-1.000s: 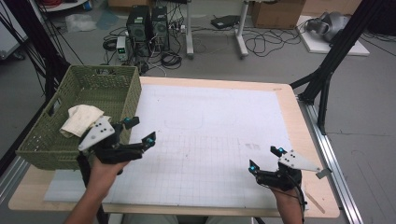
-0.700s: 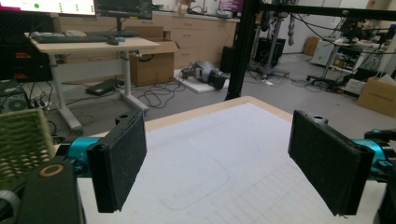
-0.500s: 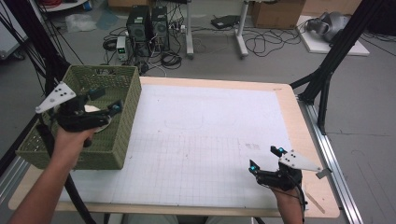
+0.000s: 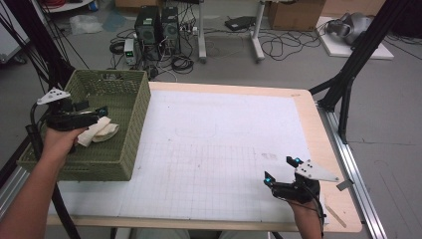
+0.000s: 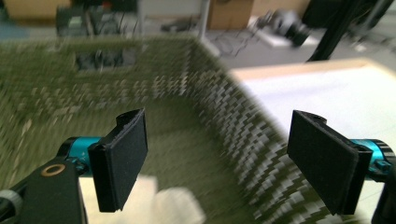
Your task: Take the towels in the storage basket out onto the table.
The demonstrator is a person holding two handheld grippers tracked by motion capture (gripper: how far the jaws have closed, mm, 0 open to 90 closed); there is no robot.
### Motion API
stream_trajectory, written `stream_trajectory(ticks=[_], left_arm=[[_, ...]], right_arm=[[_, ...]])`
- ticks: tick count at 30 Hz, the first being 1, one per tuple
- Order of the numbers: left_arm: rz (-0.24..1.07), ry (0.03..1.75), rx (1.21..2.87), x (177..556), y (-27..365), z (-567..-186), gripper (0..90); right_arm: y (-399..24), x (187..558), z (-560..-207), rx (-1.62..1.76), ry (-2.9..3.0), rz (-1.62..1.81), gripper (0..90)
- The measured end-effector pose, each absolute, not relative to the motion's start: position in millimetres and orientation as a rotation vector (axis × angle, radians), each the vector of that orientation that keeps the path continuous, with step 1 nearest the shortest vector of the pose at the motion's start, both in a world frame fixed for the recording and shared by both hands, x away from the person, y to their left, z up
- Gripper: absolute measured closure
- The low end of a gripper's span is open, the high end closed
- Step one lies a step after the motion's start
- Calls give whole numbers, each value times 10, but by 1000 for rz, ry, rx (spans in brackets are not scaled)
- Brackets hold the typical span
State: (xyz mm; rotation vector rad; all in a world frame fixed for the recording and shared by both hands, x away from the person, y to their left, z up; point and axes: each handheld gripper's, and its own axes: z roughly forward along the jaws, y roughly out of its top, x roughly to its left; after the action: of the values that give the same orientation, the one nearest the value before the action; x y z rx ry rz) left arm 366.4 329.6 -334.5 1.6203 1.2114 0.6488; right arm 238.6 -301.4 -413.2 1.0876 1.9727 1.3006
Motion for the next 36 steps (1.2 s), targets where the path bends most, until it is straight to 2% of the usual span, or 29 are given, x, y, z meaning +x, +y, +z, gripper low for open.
stream_trajectory(ticks=[9,14,20,25,29,33,34,36], left_arm=[[658,1466,1719,3967,3465,-3704,201],[743,1604,1843,4026,3510,-3811,222],[700,1701,1896,4070,3543,-3907,220],[590,1809,1941,4099,3566,-4018,214],[555,1843,1955,4121,3552,-4073,211],[514,1836,2041,4148,3512,-4151,183],[501,1831,2044,4149,3516,-4148,187],[493,1823,2045,4148,3517,-4141,255]], right_arm=[[-3031,2414,-4145,1109,1964,1311,74],[-3057,2394,-4155,1110,1964,1290,74],[-3048,2385,-4159,1111,1974,1282,74],[-3043,2386,-4156,1110,1974,1289,74],[-3044,2393,-4166,1120,1980,1284,74],[-3032,2395,-4174,1129,1991,1281,74],[-3030,2395,-4174,1126,1988,1282,74],[-3029,2395,-4175,1127,1990,1281,74]])
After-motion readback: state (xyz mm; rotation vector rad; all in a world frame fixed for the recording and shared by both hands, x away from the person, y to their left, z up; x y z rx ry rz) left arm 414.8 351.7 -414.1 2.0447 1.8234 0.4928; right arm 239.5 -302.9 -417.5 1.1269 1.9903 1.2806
